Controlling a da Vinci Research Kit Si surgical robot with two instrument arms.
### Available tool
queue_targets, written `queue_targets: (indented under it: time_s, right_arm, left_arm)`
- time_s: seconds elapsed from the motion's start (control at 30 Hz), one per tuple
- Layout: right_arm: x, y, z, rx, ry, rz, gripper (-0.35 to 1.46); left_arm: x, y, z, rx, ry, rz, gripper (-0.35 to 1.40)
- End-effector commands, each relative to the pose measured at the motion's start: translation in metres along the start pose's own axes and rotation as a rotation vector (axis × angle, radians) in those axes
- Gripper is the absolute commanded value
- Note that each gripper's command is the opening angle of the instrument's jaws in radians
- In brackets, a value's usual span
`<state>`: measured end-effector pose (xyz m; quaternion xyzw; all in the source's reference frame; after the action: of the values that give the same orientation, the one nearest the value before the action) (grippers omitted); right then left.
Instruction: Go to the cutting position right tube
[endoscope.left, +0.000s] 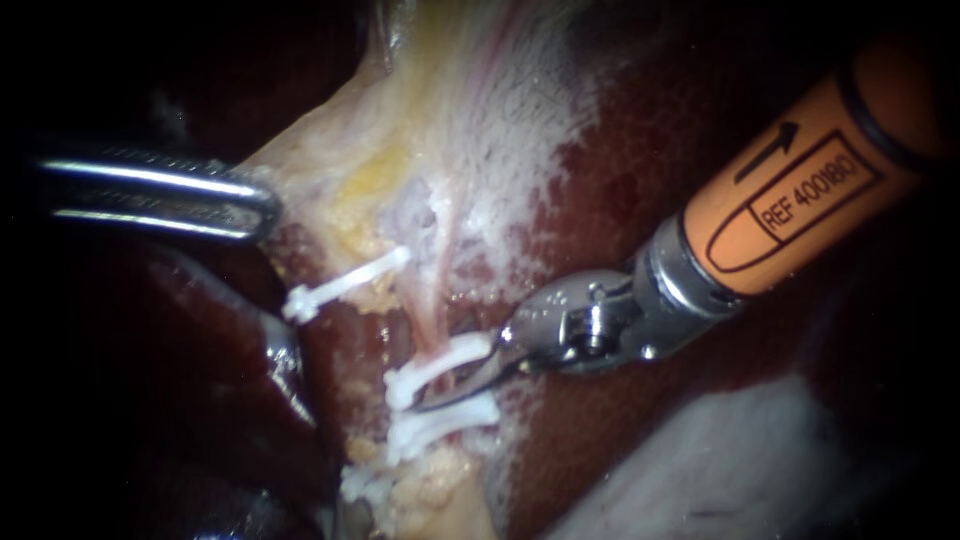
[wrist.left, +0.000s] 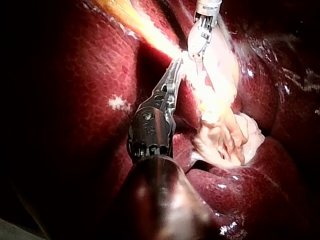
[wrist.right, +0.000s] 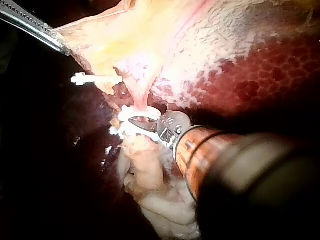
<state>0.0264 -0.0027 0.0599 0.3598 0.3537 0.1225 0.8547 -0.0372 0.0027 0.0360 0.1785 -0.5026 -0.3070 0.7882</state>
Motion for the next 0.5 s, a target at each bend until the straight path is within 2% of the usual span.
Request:
queue_targets:
  time_s: [0.03,0.5]
  right_arm:
    - [0.0000,0.0000,0.0000,0.001,0.000,-0.002,0.18]
    - [-0.0001,0.0000,0.0001,0.003,-0.001,-0.004,0.18]
  left_arm:
    - [0.0000,0.0000,0.0000,0.001,0.000,0.001,-0.35]
    - [0.0000,0.0000,0.0001,0.000,0.000,0.001,-0.35]
